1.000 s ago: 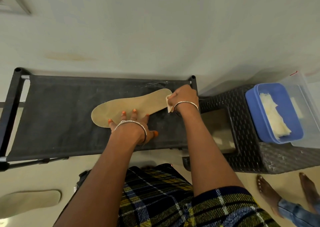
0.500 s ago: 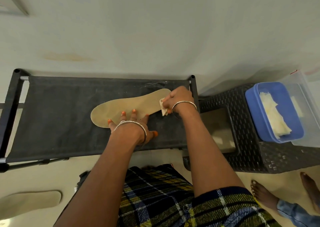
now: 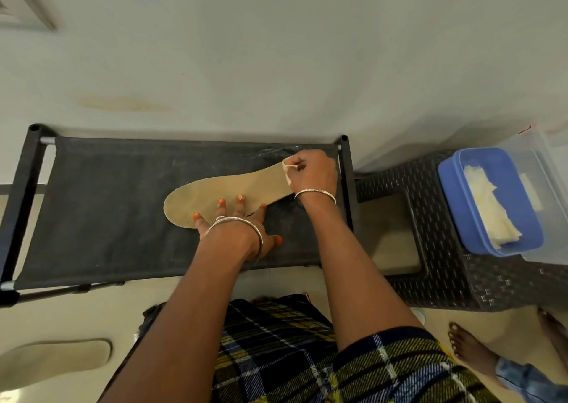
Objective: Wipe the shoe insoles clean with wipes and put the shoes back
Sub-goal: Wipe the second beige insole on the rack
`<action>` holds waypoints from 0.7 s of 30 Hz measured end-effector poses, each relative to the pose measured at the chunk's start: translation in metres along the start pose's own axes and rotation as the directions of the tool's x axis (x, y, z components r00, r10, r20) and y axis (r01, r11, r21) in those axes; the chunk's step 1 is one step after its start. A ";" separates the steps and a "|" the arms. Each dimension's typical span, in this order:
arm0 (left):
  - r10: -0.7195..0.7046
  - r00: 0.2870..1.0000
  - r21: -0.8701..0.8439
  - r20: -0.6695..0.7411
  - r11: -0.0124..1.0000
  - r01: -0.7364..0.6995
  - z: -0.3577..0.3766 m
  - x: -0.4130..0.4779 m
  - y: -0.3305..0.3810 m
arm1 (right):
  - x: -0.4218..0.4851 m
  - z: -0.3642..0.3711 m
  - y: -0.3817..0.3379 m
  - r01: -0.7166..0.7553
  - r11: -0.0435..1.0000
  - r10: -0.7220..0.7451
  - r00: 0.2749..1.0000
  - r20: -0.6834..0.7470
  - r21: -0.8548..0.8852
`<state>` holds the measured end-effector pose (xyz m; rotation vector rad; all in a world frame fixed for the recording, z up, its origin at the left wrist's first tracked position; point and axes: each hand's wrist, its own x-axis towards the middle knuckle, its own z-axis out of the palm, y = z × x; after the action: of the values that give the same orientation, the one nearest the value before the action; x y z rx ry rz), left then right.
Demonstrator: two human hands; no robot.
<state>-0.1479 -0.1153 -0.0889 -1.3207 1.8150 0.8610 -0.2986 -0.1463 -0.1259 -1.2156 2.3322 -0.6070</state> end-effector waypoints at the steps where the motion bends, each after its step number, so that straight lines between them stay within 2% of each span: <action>1: -0.001 1.000 0.000 0.001 1.000 0.001 0.000 0.001 0.000 | -0.001 0.002 -0.003 0.033 0.999 -0.033 0.999 0.038 -0.004; 4: 0.005 1.000 0.001 0.002 1.000 -0.005 -0.001 0.000 -0.001 | -0.002 -0.005 -0.006 0.075 0.996 -0.070 0.994 0.089 -0.050; 8: 0.020 1.000 0.004 -0.001 1.000 -0.020 -0.001 -0.001 -0.002 | 0.000 -0.020 0.002 -0.068 0.993 0.060 0.994 -0.087 -0.099; 10: 0.016 1.000 0.008 0.000 1.000 -0.016 -0.001 -0.001 -0.002 | -0.002 -0.017 0.000 -0.081 0.992 0.071 0.993 -0.098 -0.100; 14: 0.001 1.000 0.002 -0.010 1.000 -0.001 0.001 0.000 -0.002 | -0.009 -0.003 -0.016 0.042 0.999 -0.040 0.996 0.084 -0.031; 17: -0.001 1.000 0.008 -0.022 1.000 0.002 0.001 -0.002 -0.001 | -0.013 0.001 -0.025 0.145 0.989 -0.135 0.963 0.232 -0.028; 19: -0.003 1.000 0.029 -0.024 1.000 0.004 0.001 -0.003 -0.001 | -0.011 -0.002 -0.024 0.121 0.990 -0.104 0.975 0.196 -0.076; 21: -0.004 1.000 0.046 -0.024 0.999 0.005 0.001 -0.004 -0.002 | -0.007 -0.009 -0.017 0.022 0.992 -0.013 0.997 0.076 -0.126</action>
<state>-0.1450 -0.1131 -0.0857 -1.3103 1.8386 0.7993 -0.2895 -0.1475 -0.1078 -1.2933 2.3292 -0.4162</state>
